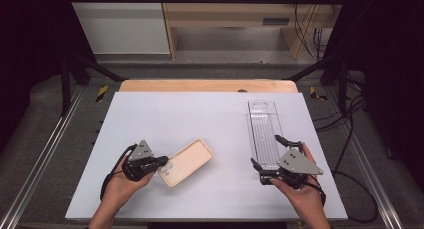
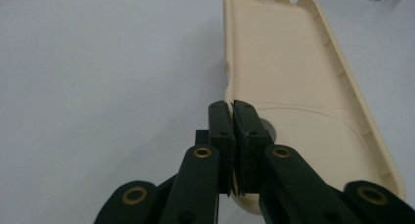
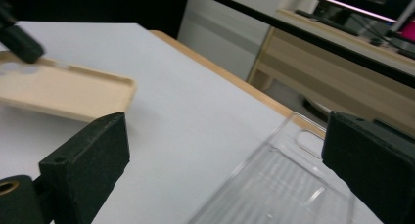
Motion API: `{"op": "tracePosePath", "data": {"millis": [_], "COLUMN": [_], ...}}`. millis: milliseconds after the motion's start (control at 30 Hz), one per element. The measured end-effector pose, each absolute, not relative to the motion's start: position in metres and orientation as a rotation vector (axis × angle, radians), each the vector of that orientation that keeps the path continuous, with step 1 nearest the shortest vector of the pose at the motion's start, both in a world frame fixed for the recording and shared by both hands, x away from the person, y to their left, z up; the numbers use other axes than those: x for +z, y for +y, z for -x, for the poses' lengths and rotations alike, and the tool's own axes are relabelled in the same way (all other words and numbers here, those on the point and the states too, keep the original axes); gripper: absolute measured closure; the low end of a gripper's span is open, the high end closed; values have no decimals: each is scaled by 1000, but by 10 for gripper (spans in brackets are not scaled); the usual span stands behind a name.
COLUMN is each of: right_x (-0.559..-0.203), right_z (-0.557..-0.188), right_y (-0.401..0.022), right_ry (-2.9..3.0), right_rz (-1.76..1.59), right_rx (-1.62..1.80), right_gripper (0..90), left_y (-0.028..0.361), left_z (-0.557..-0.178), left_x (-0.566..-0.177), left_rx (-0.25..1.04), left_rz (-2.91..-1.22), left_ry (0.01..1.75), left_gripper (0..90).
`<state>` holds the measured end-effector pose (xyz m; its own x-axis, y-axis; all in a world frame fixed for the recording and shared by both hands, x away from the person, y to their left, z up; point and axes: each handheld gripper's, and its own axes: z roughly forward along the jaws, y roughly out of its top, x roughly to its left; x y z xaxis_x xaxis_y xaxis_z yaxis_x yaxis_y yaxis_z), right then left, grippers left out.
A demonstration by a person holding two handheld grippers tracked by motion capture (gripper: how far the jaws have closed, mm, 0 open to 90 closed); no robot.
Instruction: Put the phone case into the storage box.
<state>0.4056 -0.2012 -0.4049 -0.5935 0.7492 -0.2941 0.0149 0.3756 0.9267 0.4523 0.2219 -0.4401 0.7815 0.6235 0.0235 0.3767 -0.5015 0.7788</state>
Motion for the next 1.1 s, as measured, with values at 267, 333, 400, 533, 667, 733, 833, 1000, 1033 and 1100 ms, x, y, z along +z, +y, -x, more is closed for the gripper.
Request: {"op": "tracePosePath", "data": {"millis": [267, 333, 400, 533, 667, 733, 833, 1000, 1033, 1100], "right_x": [-408, -409, -410, -410, -416, -422, -435, -441, -442, -444], "right_z": [-406, -407, -409, -416, -421, -421, -418, -415, -415, -414], "right_y": [-162, -153, -145, -125, -104, -95, -82, -74, -73, -72], "right_ry": [2036, 2066, 2095, 2169, 2244, 2269, 2335, 2341, 2342, 2352], "right_rz": [-554, -526, -499, -432, -353, -330, -285, -263, -256, -247], "right_rx": [1269, 1263, 1253, 1221, 1193, 1190, 1125, 1111, 1106, 1106], "right_gripper": [47, 47, 47, 47, 50, 50, 52, 61, 62, 64], "left_y": [206, 204, 197, 189, 187, 189, 190, 187, 186, 185], "left_z": [-459, -460, -464, -466, -464, -461, -458, -455, -455, -453], "left_x": [-433, -432, -430, -431, -432, -431, -430, -428, -428, -427], "left_rx": [359, 352, 336, 326, 330, 330, 327, 323, 323, 325], "left_rz": [-2191, -2195, -2205, -2213, -2229, -2229, -2228, -2246, -2250, -2258], "left_ry": [693, 691, 681, 661, 654, 651, 645, 618, 614, 606], "left_gripper": [878, 878, 878, 878, 878, 878, 878, 878, 878, 878]}}
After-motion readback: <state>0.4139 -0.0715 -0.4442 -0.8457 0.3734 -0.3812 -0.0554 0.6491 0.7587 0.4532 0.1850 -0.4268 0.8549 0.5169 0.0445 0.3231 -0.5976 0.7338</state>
